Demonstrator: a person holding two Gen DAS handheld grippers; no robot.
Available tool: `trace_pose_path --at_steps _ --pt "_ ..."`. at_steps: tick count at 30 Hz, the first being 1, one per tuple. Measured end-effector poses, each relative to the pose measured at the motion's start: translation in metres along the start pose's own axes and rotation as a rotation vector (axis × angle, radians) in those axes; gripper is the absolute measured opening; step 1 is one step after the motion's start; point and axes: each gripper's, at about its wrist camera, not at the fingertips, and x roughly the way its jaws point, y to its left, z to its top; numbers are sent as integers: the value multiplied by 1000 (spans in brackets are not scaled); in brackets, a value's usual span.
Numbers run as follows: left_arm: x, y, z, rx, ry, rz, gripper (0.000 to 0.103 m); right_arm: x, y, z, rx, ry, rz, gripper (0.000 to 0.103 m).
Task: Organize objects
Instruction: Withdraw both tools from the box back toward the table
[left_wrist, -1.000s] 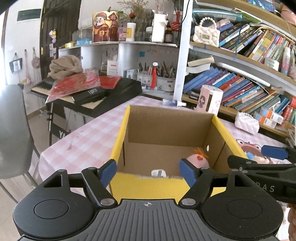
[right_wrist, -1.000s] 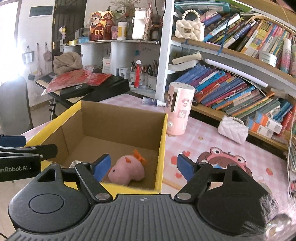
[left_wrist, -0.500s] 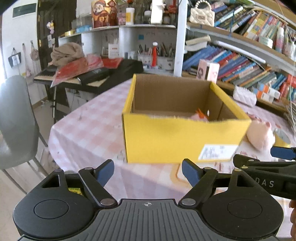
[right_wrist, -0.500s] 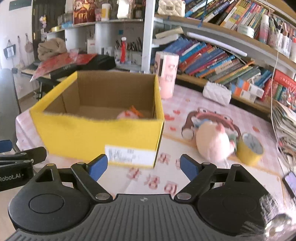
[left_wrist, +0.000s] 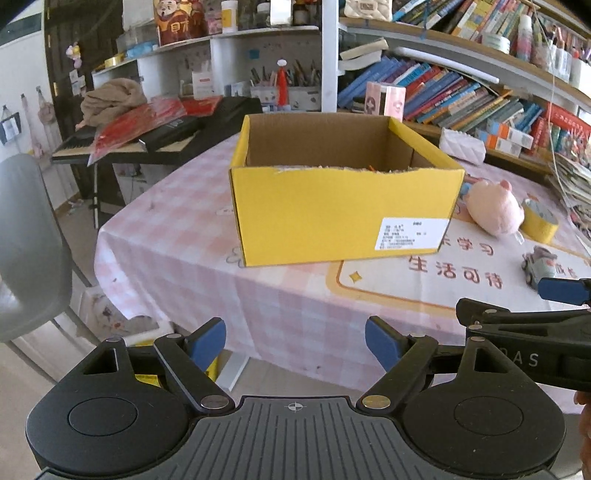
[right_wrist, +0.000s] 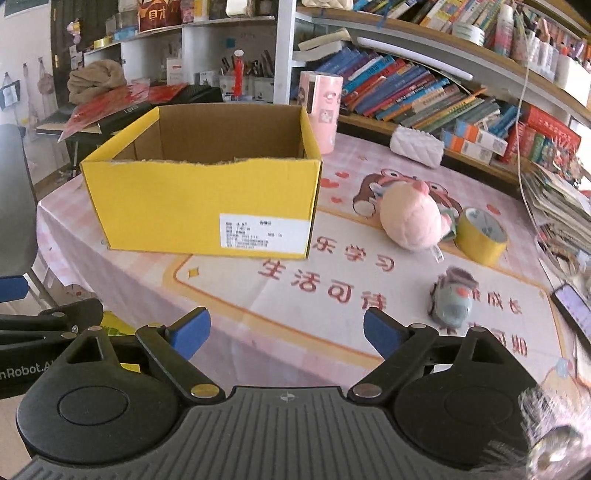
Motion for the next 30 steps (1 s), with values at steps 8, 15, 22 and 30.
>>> trace_pose_path --at_steps 8,15,22,30 --pt "-7 -7 -9 34 10 -31 85 -13 -2 -16 27 6 -24 91" --pt "-6 -24 -14 76 21 -91 85 -23 -16 -30 68 24 -79 91" --pt "-5 -50 -13 140 23 -161 85 -35 -39 -42 135 34 -154 91" --pt "2 -81 -9 208 28 -228 85 -42 -68 -52 202 45 -231 92"
